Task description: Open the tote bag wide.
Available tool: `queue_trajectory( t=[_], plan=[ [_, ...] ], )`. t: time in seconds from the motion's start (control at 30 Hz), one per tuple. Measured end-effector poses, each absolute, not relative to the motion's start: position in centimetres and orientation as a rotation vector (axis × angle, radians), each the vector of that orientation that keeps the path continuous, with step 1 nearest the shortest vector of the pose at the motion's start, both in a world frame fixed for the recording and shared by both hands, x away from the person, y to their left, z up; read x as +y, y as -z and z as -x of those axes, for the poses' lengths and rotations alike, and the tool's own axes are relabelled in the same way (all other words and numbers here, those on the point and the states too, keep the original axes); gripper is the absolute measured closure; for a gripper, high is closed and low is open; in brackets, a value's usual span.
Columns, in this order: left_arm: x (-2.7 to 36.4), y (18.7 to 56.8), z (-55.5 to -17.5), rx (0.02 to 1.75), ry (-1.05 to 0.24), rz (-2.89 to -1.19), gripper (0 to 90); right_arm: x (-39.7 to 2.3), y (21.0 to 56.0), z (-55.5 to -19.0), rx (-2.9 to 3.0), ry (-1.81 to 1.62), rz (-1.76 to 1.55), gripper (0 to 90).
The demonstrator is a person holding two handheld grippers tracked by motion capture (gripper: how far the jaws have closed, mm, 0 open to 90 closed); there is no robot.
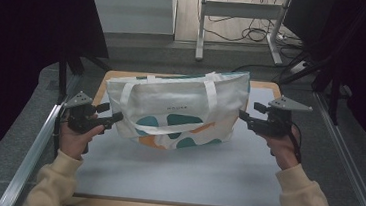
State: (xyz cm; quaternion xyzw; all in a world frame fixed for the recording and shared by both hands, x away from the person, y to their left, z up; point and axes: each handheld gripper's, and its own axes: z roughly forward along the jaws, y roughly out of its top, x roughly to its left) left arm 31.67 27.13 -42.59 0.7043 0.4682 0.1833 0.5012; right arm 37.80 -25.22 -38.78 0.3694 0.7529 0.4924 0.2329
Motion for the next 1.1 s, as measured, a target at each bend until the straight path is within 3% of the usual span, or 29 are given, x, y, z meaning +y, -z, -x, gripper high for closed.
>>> queue_trajectory(
  t=[0.17, 0.3, 0.53, 0.6, 0.77, 0.93, 1.1],
  plan=[
    [26.7, 42.7, -32.3, 1.107, -0.410, -1.701, 29.4, -24.8, 37.7, -39.3, 2.081, -1.392, -0.988, 32.8],
    [26.4, 42.5, -32.2, 1.100, -0.435, -1.700, 35.5, -23.9, 37.4, -39.9, 2.097, -1.408, -0.967, 33.5],
    [25.5, 42.3, -31.7, 1.094, -0.520, -1.747, 56.7, -23.3, 37.6, -40.2, 2.096, -1.397, -0.962, 52.2],
    [25.6, 42.3, -31.6, 1.097, -0.508, -1.737, 64.6, -23.6, 37.7, -40.4, 2.089, -1.406, -0.976, 60.0],
    [25.7, 42.4, -31.6, 1.077, -0.481, -1.724, 74.7, -24.0, 38.0, -40.5, 2.093, -1.407, -0.982, 73.6],
    [25.5, 42.5, -31.5, 1.061, -0.489, -1.732, 79.0, -24.1, 38.1, -40.4, 2.097, -1.413, -0.968, 83.5],
    [25.6, 42.5, -31.3, 1.051, -0.487, -1.732, 79.4, -24.2, 38.2, -40.1, 2.106, -1.394, -0.944, 85.4]
  ],
)
